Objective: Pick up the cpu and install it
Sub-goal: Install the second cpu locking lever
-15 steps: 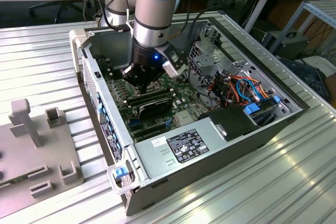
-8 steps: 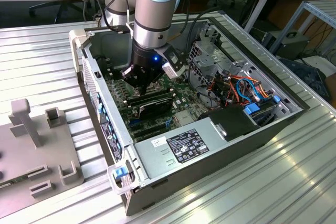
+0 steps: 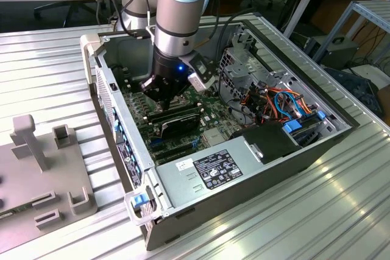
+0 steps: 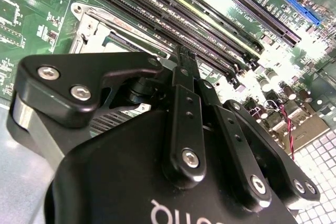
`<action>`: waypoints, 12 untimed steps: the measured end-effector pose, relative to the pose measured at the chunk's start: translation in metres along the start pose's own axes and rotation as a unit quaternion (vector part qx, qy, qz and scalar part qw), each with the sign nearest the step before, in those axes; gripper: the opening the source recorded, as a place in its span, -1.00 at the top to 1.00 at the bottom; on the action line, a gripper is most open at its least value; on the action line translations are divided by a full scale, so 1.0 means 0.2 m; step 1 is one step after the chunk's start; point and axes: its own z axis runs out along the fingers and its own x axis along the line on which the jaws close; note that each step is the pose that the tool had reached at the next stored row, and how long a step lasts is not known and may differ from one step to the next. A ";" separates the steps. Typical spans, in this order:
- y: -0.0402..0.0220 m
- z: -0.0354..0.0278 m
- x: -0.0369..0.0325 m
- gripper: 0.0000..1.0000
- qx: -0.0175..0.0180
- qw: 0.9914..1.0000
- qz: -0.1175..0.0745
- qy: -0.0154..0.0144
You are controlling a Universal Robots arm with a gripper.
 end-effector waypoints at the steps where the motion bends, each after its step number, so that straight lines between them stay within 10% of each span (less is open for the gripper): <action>1: 0.000 0.000 0.005 0.79 0.000 1.000 0.000 0.000; 12: 0.002 0.000 0.023 0.79 0.000 1.000 0.000 0.000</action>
